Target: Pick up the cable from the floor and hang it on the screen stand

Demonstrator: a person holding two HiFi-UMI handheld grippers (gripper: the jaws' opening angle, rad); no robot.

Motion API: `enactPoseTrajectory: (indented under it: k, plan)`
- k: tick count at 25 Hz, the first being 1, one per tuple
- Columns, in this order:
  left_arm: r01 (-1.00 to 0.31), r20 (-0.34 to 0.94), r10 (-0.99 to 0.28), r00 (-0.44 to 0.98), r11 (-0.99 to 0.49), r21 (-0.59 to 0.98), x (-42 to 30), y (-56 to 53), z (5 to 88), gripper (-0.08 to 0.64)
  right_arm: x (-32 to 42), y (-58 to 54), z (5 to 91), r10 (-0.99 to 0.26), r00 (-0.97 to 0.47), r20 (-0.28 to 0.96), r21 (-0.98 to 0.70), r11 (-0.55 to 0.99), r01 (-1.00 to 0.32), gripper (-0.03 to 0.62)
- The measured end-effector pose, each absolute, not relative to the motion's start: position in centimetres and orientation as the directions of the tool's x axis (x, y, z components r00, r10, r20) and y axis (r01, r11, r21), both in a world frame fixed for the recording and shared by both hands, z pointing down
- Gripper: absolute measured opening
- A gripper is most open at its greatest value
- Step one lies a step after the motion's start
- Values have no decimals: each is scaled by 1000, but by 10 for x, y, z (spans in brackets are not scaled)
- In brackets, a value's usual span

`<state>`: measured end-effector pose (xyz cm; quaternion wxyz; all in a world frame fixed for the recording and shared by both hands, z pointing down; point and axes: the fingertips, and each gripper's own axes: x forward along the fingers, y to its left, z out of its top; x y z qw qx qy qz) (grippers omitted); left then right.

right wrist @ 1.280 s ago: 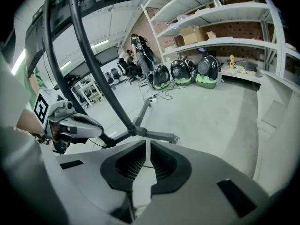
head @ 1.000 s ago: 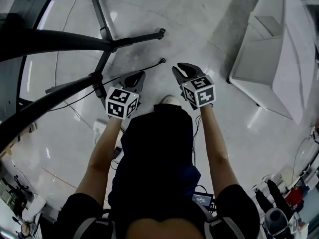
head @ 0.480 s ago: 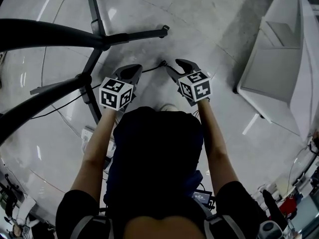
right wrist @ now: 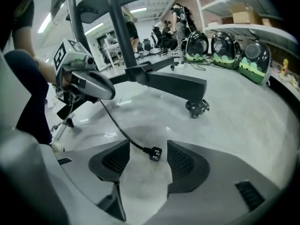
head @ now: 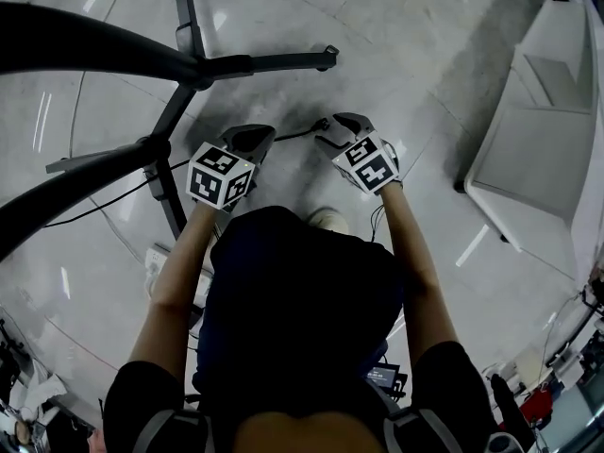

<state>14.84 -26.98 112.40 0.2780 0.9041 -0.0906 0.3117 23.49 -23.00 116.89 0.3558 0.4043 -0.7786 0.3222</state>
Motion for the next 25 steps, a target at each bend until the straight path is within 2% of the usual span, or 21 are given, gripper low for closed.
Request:
enactPoseTrajectory:
  k: [9,22,25]
  plan:
    - [-297,611,42,790,-846,442,152,-261,1149,8,231,-230,1216,-315,-384,868,-88,663,-743,250]
    - [-318,606,34,795,-827,463,146,-261,1164,6,224,-233,1233,-279,-387,879,-87,704,-705,249]
    - [-327,604,27,796,-821,468,147,-262,1164,8,223,-233,1233,-273,-378,885,-84,703,-706,216]
